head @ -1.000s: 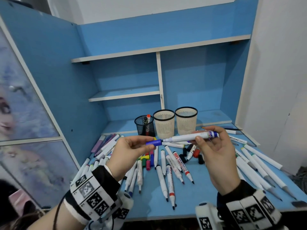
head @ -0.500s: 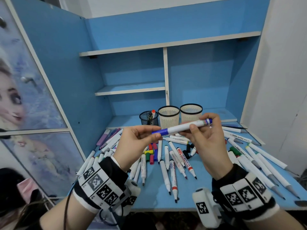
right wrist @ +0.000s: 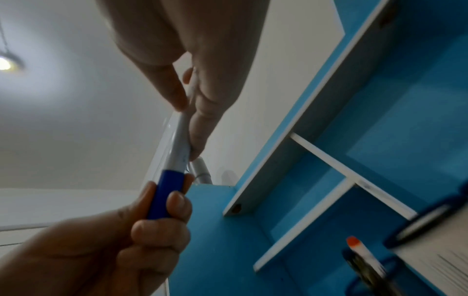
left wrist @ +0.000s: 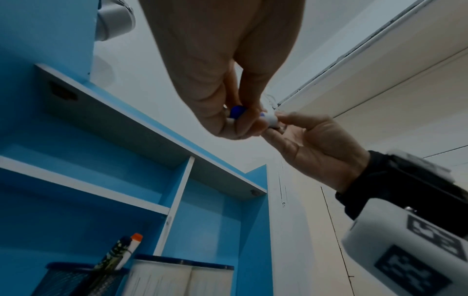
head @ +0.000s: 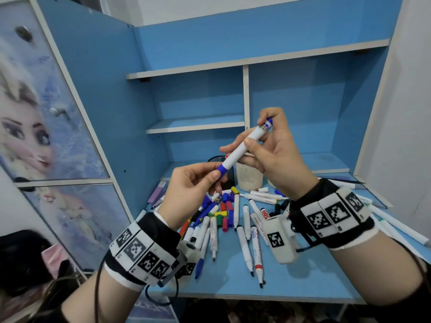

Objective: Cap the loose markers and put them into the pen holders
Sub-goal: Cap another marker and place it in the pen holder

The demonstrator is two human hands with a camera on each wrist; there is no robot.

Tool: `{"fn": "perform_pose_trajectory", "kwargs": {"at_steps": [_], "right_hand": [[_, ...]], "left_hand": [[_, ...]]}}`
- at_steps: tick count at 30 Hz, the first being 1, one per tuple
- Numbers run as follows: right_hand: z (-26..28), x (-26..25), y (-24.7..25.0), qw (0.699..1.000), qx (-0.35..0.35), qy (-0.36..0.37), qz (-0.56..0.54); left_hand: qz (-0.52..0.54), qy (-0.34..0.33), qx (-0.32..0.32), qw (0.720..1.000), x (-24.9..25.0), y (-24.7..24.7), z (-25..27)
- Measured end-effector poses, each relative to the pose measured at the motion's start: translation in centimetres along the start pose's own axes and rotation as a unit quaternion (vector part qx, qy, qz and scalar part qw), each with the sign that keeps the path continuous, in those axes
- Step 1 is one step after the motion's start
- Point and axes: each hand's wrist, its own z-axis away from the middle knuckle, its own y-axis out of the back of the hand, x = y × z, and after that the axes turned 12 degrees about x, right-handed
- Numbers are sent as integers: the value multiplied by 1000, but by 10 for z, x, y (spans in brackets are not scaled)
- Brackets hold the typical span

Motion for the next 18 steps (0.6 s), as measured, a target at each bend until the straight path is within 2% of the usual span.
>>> {"fn": "perform_pose_trajectory", "kwargs": {"at_steps": [4, 8, 10, 13, 15, 18], "right_hand": [[-10, 19, -7, 999, 2, -34, 42], [-28, 38, -21, 994, 11, 14, 112], [-42, 47, -26, 987, 16, 43, 154], [-62, 59, -31, 973, 14, 73, 218], [-75, 69, -33, 962, 24, 87, 259], [-92, 87, -32, 940, 40, 95, 325]], "left_hand": [[-78, 26, 8, 997, -11, 13, -9], [-215, 30, 23, 976, -36, 41, -32], [-303, 46, -38, 951, -50, 55, -38], [-456, 53, -168, 872, -72, 70, -38], [-499, 56, -229, 834, -84, 75, -37], [-517, 59, -300, 799, -95, 77, -39]]}}
